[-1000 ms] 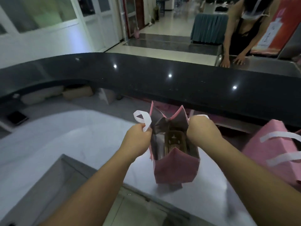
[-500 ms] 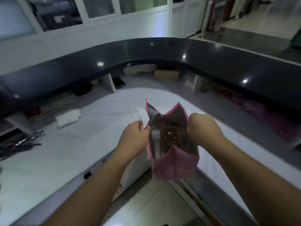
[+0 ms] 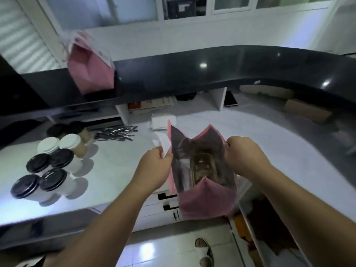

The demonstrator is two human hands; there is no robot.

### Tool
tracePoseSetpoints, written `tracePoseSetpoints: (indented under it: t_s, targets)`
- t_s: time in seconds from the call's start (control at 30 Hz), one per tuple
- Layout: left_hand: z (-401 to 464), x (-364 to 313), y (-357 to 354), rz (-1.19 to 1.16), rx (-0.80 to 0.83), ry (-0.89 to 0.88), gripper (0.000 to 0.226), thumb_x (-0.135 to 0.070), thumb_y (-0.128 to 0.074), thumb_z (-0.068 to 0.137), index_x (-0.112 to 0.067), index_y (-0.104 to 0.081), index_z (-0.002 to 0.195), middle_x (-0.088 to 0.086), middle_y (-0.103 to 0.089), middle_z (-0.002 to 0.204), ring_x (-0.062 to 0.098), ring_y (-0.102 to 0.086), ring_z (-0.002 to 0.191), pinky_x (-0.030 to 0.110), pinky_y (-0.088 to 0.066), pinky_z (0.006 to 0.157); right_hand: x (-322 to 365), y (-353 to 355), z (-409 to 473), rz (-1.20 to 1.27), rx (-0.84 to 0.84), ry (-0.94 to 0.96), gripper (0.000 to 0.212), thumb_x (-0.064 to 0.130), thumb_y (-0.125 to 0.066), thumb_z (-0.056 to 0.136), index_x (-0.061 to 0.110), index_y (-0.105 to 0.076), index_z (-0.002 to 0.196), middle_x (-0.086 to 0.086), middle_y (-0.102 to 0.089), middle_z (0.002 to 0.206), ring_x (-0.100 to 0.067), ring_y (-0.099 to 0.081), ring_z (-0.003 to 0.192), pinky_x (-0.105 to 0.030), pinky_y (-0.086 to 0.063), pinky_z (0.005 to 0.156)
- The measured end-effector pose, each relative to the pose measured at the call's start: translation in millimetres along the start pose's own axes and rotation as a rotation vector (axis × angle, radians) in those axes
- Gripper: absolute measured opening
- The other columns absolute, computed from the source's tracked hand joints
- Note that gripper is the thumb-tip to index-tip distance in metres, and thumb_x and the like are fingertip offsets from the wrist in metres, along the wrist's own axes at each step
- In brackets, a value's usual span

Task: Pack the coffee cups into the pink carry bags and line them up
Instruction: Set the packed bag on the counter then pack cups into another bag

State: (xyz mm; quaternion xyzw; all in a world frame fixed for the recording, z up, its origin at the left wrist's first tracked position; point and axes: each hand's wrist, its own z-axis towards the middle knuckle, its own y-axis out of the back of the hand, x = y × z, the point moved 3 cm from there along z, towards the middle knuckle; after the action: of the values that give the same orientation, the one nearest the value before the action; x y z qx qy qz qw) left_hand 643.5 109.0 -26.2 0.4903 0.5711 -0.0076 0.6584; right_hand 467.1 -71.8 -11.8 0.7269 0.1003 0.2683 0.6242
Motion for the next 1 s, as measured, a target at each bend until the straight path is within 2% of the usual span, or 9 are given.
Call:
tracePoseSetpoints:
  t_s: [0.07, 0.23, 0.37, 0.47, 0.53, 0.6, 0.67, 0.8, 1.0]
  targets:
    - [14, 8, 14, 0.002, -0.048, 0.044, 0.036, -0.027, -0.054, 0.101, -0.023, -0.049, 0.066, -0.028, -0.056, 0.050, -0.009, -0.051, 0.047, 0.029, -0.027, 0.051, 24, -5, 23, 0.021, 0.035, 0.062, 0.024, 0.020, -0.056, 0.094, 0.016, -0.057, 0.071, -0.006, -0.061, 0.074, -0.025, -0.058, 0.063, -0.028, -0.032, 0.044]
    - [42, 26, 45, -0.010, -0.162, 0.166, 0.035, -0.029, -0.052, 0.101, -0.022, -0.049, 0.066, -0.026, -0.055, 0.049, -0.006, -0.049, 0.044, 0.029, -0.029, 0.049, 82, -21, 69, 0.055, 0.082, 0.192, 0.033, 0.019, -0.056, 0.098, 0.016, -0.056, 0.065, -0.003, -0.060, 0.068, -0.019, -0.057, 0.057, -0.025, -0.030, 0.042]
    - [50, 42, 70, -0.012, -0.267, 0.232, 0.039, -0.031, -0.053, 0.101, -0.024, -0.043, 0.063, -0.028, -0.054, 0.050, -0.009, -0.050, 0.048, 0.031, -0.026, 0.050, 126, -39, 92, 0.084, 0.117, 0.307, 0.031, 0.019, -0.052, 0.100, 0.015, -0.063, 0.072, -0.003, -0.063, 0.070, -0.020, -0.061, 0.059, -0.026, -0.039, 0.045]
    - [55, 62, 92, 0.006, -0.297, 0.291, 0.033, -0.031, -0.052, 0.100, -0.014, -0.053, 0.072, -0.006, -0.056, 0.057, 0.007, -0.050, 0.053, 0.034, -0.032, 0.051, 162, -53, 98, 0.127, 0.144, 0.368, 0.029, 0.019, -0.050, 0.100, 0.018, -0.065, 0.075, 0.000, -0.062, 0.070, -0.019, -0.060, 0.056, -0.024, -0.039, 0.044]
    - [62, 75, 111, 0.016, -0.316, 0.320, 0.032, -0.030, -0.052, 0.101, -0.008, -0.056, 0.079, 0.000, -0.055, 0.064, 0.020, -0.051, 0.059, 0.035, -0.033, 0.053, 185, -62, 99, 0.130, 0.158, 0.405, 0.027, 0.021, -0.049, 0.100, 0.019, -0.067, 0.080, 0.002, -0.062, 0.071, -0.017, -0.059, 0.058, -0.025, -0.037, 0.044]
    - [70, 88, 131, 0.030, -0.297, 0.326, 0.028, -0.029, -0.052, 0.102, -0.012, -0.059, 0.082, 0.000, -0.058, 0.066, 0.018, -0.052, 0.059, 0.033, -0.032, 0.052, 208, -71, 99, 0.122, 0.187, 0.431, 0.028, 0.024, -0.047, 0.101, 0.018, -0.068, 0.082, 0.002, -0.063, 0.071, -0.017, -0.060, 0.061, -0.028, -0.044, 0.047]
    - [78, 103, 148, 0.057, -0.262, 0.306, 0.029, -0.030, -0.053, 0.102, -0.017, -0.057, 0.077, -0.007, -0.060, 0.060, 0.005, -0.053, 0.053, 0.031, -0.029, 0.051, 227, -80, 98, 0.136, 0.209, 0.432, 0.031, 0.029, -0.045, 0.103, 0.018, -0.067, 0.083, 0.001, -0.067, 0.074, -0.018, -0.063, 0.063, -0.035, -0.056, 0.057]
    - [94, 133, 177, 0.062, -0.198, 0.250, 0.035, -0.033, -0.053, 0.103, -0.023, -0.051, 0.069, -0.030, -0.056, 0.053, -0.009, -0.053, 0.051, 0.030, -0.027, 0.050, 261, -93, 93, 0.150, 0.172, 0.423, 0.037, 0.041, -0.041, 0.104, 0.022, -0.065, 0.082, 0.003, -0.070, 0.078, -0.015, -0.062, 0.065, -0.036, -0.057, 0.061]
    - [125, 175, 221, 0.109, -0.124, 0.160, 0.026, -0.039, -0.053, 0.101, -0.029, -0.056, 0.078, -0.011, -0.061, 0.069, 0.001, -0.056, 0.063, 0.028, -0.032, 0.053, 300, -109, 85, 0.153, 0.138, 0.317, 0.040, 0.044, -0.040, 0.105, 0.021, -0.067, 0.086, 0.003, -0.071, 0.082, -0.013, -0.062, 0.068, -0.035, -0.056, 0.061]
